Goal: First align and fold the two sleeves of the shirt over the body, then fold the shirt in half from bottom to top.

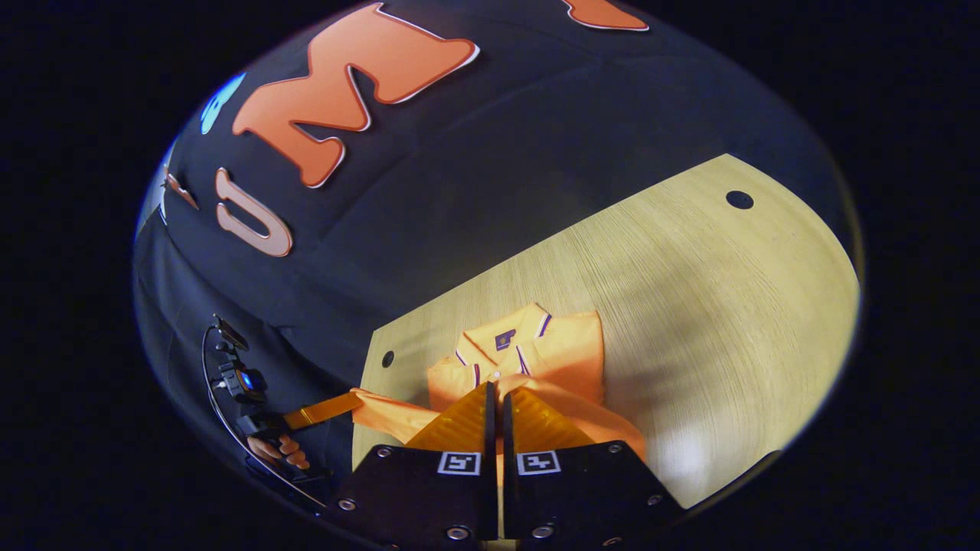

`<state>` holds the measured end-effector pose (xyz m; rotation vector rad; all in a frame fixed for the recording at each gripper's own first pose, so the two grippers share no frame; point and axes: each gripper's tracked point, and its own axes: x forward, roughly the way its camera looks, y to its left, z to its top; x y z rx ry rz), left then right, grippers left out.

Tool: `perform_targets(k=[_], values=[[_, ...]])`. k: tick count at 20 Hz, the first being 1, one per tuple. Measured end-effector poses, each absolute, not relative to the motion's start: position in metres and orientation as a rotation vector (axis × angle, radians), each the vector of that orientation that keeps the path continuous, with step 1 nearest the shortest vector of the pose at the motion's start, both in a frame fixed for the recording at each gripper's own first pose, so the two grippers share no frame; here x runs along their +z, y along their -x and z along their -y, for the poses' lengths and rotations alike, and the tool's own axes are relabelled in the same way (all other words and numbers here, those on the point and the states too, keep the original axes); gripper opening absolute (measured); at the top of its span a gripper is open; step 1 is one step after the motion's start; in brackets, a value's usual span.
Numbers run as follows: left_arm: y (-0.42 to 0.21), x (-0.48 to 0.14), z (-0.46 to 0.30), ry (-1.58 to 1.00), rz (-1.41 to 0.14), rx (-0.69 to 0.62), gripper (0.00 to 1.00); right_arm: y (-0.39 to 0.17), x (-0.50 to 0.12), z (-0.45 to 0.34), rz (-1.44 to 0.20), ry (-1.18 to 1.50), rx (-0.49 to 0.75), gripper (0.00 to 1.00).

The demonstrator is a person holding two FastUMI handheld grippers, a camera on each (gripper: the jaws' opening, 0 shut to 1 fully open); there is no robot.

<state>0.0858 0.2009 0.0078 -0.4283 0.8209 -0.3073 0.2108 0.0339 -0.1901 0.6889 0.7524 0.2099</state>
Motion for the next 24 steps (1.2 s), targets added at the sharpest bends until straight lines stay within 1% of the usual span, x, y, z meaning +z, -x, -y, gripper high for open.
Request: perform_targets(k=[3, 4, 7, 9, 12, 13, 15, 17, 19, 21, 22, 23, 24], values=[[-0.089, 0.012, -0.230, 0.370, -0.843, -0.283, 0.01, -0.240, -0.204, -0.035, -0.772, -0.694, 0.178, 0.03], [-0.099, 0.007, -0.234, 0.357, -0.840, -0.274, 0.01, -0.248, -0.211, -0.034, -0.781, -0.689, 0.166, 0.03], [-0.119, -0.020, -0.226, 0.313, -0.843, -0.254, 0.01, -0.267, -0.228, -0.030, -0.810, -0.702, 0.138, 0.04], [-0.132, -0.025, -0.222, 0.318, -0.842, -0.245, 0.01, -0.280, -0.239, -0.025, -0.822, -0.698, 0.124, 0.04], [-0.149, -0.029, -0.220, 0.420, -0.867, -0.231, 0.01, -0.287, -0.249, -0.017, -0.837, -0.695, 0.100, 0.03], [-0.156, -0.032, -0.226, 0.431, -0.861, -0.208, 0.01, -0.292, -0.251, -0.015, -0.841, -0.705, 0.089, 0.04], [-0.166, -0.042, -0.237, 0.414, -0.857, -0.176, 0.01, -0.299, -0.259, -0.007, -0.851, -0.713, 0.066, 0.04], [-0.164, -0.049, -0.240, 0.376, -0.883, -0.178, 0.01, -0.305, -0.262, -0.007, -0.858, -0.737, 0.067, 0.04], [-0.172, -0.051, -0.239, 0.349, -0.874, -0.173, 0.01, -0.313, -0.272, -0.003, -0.870, -0.737, 0.047, 0.04], [-0.176, -0.061, -0.243, 0.281, -0.881, -0.143, 0.02, -0.317, -0.281, -0.003, -0.916, -0.756, 0.033, 0.03], [-0.171, -0.062, -0.250, 0.239, -0.902, -0.118, 0.09, -0.316, -0.281, 0.000, -0.940, -0.778, 0.022, 0.06], [-0.176, -0.065, -0.255, 0.225, -0.901, -0.094, 0.11, -0.319, -0.283, 0.003, -0.943, -0.792, 0.007, 0.14], [-0.176, -0.060, -0.255, 0.236, -0.892, -0.088, 0.11, -0.321, -0.277, 0.011, -0.923, -0.790, 0.001, 0.34]])
